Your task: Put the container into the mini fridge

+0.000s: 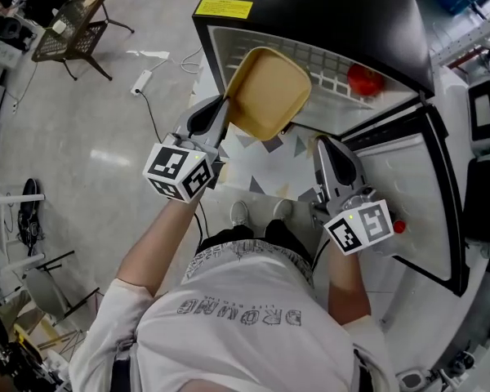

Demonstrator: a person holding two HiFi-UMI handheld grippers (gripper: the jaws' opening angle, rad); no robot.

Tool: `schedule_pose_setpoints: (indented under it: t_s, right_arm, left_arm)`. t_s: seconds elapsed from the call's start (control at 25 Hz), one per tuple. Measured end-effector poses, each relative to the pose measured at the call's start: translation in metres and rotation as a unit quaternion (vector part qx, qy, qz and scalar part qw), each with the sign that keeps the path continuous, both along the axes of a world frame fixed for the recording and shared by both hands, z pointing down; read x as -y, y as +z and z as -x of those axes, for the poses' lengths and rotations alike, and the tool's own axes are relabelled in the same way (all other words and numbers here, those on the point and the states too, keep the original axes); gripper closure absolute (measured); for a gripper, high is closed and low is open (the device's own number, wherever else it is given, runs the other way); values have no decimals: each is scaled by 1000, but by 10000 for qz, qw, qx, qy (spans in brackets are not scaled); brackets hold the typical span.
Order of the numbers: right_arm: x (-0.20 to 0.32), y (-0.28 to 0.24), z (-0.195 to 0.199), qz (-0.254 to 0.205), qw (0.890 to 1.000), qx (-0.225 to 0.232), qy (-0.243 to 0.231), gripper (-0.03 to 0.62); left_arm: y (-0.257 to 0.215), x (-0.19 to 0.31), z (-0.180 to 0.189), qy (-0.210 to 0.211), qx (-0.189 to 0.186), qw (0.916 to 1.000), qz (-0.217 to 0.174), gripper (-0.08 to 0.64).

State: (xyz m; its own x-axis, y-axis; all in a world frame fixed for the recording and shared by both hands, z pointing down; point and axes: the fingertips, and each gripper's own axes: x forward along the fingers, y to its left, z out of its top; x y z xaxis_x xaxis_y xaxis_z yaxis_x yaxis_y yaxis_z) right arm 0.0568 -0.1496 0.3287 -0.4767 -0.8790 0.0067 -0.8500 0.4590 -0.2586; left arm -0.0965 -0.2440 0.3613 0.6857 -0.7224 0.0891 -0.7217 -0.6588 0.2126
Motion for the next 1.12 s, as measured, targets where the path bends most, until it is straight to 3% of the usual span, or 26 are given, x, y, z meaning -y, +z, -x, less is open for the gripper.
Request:
schedule_pose_setpoints:
  t_s: [0.4, 0.92, 1.12]
  right_arm:
    - [27, 7, -28, 16, 9990, 258, -368, 591]
    - [41, 16, -35, 127, 9969, 411, -663, 591]
    - [42, 21, -37, 160, 9966, 458, -671, 591]
  left_arm:
    - [11, 35, -37, -242, 546, 9981, 168, 543]
    - [26, 45, -45, -450, 661, 9961, 383, 546]
    - [25, 59, -47, -459, 918, 9939, 409, 546]
